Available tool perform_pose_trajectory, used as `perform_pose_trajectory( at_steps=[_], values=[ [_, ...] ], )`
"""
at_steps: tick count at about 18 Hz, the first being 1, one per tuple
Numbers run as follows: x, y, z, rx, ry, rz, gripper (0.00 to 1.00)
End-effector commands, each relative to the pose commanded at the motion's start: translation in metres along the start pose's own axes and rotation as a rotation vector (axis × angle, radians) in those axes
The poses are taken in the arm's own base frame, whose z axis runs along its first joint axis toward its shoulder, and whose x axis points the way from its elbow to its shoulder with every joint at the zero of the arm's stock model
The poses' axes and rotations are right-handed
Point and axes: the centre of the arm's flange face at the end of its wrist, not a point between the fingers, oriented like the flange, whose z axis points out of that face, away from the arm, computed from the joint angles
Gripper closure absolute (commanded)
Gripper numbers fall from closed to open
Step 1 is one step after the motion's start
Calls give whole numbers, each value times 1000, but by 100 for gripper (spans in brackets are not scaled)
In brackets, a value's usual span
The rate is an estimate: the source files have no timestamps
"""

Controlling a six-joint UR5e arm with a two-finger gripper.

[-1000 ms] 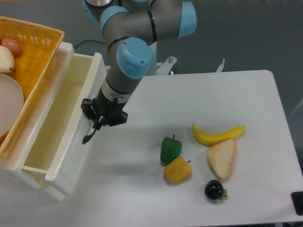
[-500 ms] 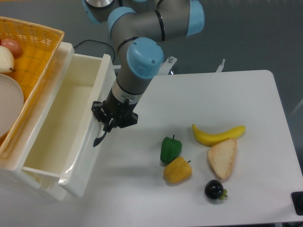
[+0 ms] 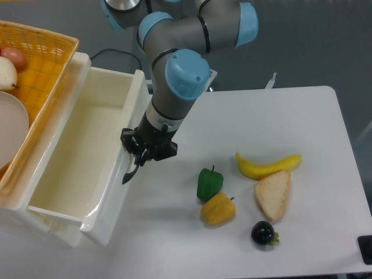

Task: Slide open the top white drawer
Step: 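Keep pulling the upper drawer out along its rails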

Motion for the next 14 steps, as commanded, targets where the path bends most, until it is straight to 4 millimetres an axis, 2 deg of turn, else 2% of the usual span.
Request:
perform_pose_trajectory(
  at_steps=[14],
  values=[
    [-22,4,-9,14,-6,11,84]
  ],
)
